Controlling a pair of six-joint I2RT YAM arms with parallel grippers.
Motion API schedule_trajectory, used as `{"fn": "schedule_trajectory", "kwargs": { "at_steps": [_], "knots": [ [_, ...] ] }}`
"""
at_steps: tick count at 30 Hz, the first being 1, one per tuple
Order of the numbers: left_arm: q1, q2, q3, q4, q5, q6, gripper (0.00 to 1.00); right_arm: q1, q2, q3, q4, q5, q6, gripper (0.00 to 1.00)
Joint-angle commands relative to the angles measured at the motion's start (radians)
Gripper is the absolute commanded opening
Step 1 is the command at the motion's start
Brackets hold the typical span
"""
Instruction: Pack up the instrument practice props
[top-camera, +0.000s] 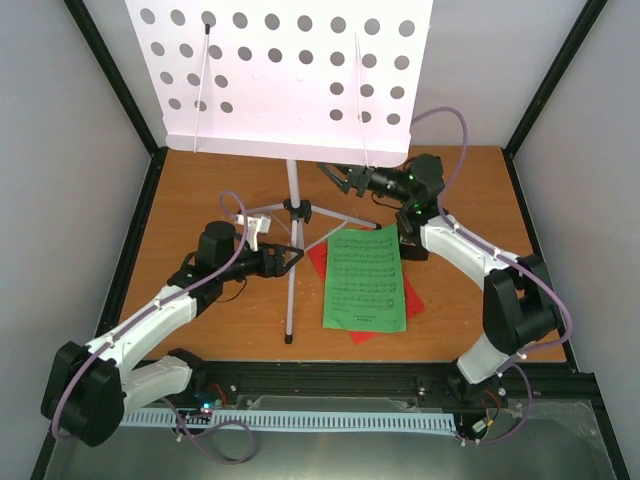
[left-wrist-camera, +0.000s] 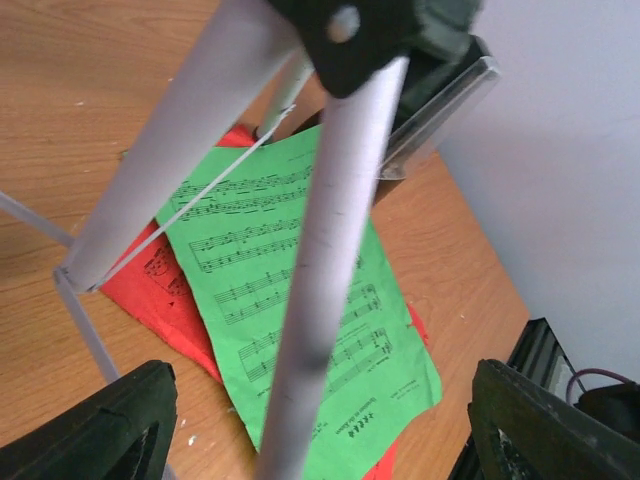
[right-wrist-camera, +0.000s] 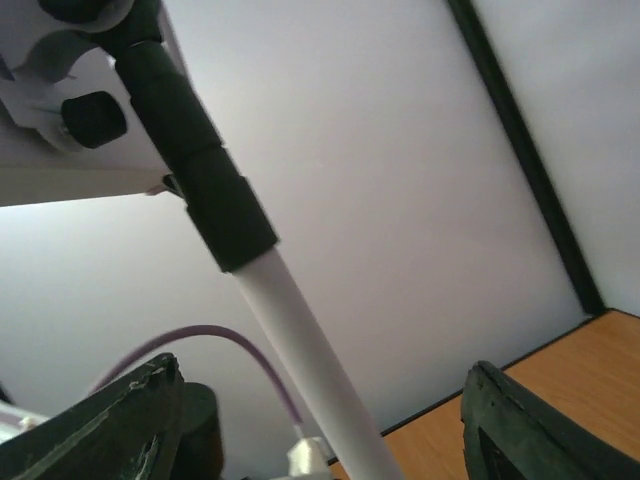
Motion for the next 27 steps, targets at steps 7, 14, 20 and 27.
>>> {"fn": "schedule_trajectory", "kwargs": {
  "at_steps": [7,14,20,27],
  "knots": [
    [0.007,0.054,0.062,0.014,-0.04,-0.032,0.78,0.085,0.111,0.302,-0.256,-0.157,-0.164,0.74],
    [0.007,0.068,0.083,0.02,-0.009,0.008,0.61,0.114,0.154,0.44,-0.48,-0.146,-0.336,0.67],
    [0.006,0.097,0.089,0.011,0.014,0.027,0.53,0.121,0.203,0.508,-0.528,-0.141,-0.368,0.54],
    [0.007,0.115,0.09,0.006,0.0,0.031,0.37,0.129,0.222,0.549,-0.559,-0.159,-0.389,0.38]
  ]
}}
